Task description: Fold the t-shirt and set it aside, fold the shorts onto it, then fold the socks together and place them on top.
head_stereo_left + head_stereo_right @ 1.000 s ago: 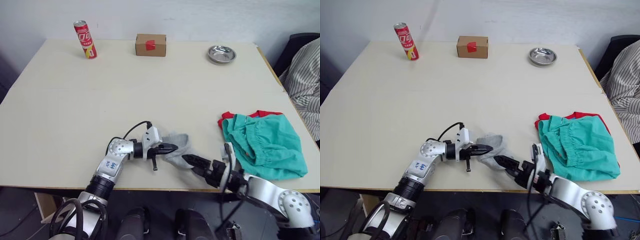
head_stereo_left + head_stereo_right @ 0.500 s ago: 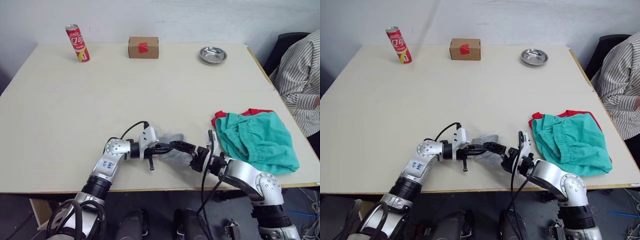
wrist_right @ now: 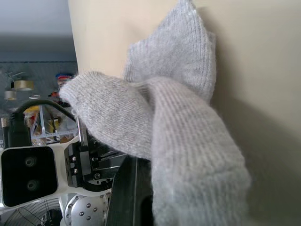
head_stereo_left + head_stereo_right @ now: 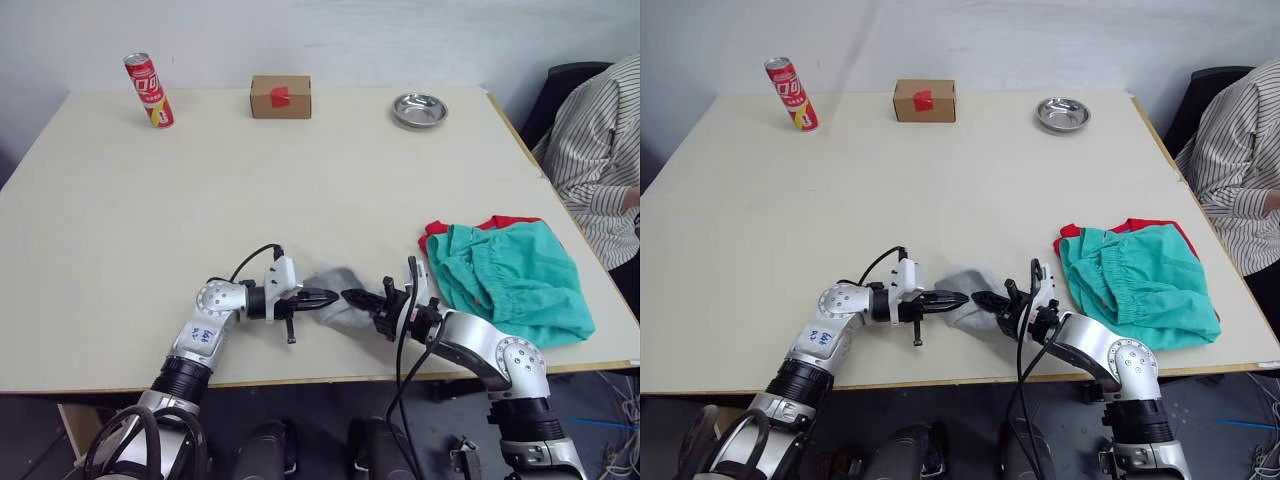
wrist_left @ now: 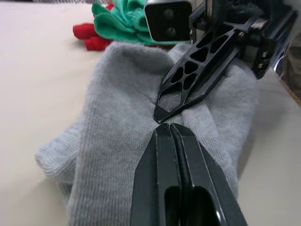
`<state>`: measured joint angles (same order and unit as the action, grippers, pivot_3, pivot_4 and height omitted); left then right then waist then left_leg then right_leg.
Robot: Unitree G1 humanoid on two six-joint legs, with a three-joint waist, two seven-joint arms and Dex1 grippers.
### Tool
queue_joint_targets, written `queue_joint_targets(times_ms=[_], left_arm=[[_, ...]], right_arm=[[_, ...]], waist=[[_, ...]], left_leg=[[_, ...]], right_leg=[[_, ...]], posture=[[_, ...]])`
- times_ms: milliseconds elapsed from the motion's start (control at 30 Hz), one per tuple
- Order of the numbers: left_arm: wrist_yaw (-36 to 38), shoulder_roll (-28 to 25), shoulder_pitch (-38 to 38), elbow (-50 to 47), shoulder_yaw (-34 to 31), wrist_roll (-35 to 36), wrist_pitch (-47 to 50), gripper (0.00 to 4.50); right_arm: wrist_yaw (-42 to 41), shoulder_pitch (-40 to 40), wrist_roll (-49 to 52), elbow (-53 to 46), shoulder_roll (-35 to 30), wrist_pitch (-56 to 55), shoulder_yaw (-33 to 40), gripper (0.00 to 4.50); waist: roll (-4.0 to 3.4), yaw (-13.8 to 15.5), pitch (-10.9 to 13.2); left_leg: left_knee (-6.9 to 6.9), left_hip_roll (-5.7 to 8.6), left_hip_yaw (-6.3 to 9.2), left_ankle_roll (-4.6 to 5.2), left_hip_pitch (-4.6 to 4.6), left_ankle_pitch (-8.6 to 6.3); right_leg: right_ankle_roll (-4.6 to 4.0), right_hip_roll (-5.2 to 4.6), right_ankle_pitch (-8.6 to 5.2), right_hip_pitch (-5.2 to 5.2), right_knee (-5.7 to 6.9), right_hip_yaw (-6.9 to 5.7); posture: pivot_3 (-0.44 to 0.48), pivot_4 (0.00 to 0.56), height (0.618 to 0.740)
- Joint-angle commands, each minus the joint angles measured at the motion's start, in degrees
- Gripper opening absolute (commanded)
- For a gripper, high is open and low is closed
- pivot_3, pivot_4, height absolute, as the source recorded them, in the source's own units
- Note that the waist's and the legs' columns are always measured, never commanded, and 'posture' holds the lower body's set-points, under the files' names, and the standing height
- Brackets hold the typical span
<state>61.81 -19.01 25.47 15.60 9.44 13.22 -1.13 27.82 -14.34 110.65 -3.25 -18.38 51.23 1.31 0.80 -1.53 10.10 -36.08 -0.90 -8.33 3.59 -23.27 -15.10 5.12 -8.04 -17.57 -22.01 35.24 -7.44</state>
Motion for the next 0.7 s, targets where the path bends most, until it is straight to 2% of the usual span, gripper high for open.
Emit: queue_joint_targets(times_ms=[33, 167, 267, 467, 567, 700], left_arm=[[1.45, -2.14, -0.18, -8.11, -4.30, 7.24, 5.93, 0.43], [2.69, -7.13, -1.41, -16.14, -8.10, 13.46, 13.76, 1.57], [1.75, -9.18, -2.71, -20.72, -10.93, 16.83, 16.83, 2.49], [-0.37, -9.70, -6.77, -26.02, -13.31, 19.65, 19.30, 4.41], [-1.24, -9.16, -8.69, -27.01, -13.10, 19.83, 19.62, 4.47], [-1.54, -8.99, -8.76, -27.35, -12.48, 19.77, 19.86, 4.47]], right_arm=[[1.64, 2.31, 1.72, -1.99, -0.38, -1.40, 3.86, 0.00], [-2.70, 4.58, 2.35, -10.38, 3.67, -0.40, 12.48, 0.00], [-3.67, 6.95, 2.35, -15.47, 5.30, -2.38, 18.50, 0.00], [1.65, 5.78, 2.35, -23.92, 7.72, -17.54, 31.36, 0.00], [1.42, 8.26, 2.35, -24.50, 5.91, -24.05, 37.86, 0.00], [1.02, 11.79, 0.56, -21.21, 5.23, -28.78, 40.27, 0.00]], waist=[[-0.03, 0.14, 0.04], [-0.25, 0.08, 0.17], [-0.31, 0.08, 0.20], [-0.37, 0.08, 0.24], [-0.41, 0.59, 0.26], [-0.41, 1.23, 0.27]], left_leg=[[0.01, 0.00, 0.02, 0.00, -0.04, 0.00], [-0.04, 0.02, 0.01, -0.04, -0.74, 0.39], [-0.02, 0.04, -0.01, 0.00, -0.90, 0.40], [-0.05, 0.04, -0.04, 0.02, -0.89, 0.36], [-0.02, 0.04, -0.02, -0.16, -0.85, 0.29], [-0.01, 0.03, -0.03, -0.07, -0.85, 0.38]], right_leg=[[0.00, 0.00, 0.00, -0.03, -0.02, -0.01], [0.02, 0.01, 0.01, -0.68, 0.04, -0.02], [0.06, 0.09, 0.03, -0.75, 0.16, -0.07], [0.17, 0.17, 0.07, -0.71, -0.13, 0.00], [0.18, 0.23, 0.08, -0.69, -0.15, 0.06], [0.18, 0.29, 0.08, -0.71, -0.15, 0.12]], posture=[[0.000, 0.150, 0.740], [0.000, 0.150, 0.740], [0.000, 0.150, 0.740], [0.000, 0.150, 0.740], [0.000, 0.150, 0.740], [0.000, 0.150, 0.740]])
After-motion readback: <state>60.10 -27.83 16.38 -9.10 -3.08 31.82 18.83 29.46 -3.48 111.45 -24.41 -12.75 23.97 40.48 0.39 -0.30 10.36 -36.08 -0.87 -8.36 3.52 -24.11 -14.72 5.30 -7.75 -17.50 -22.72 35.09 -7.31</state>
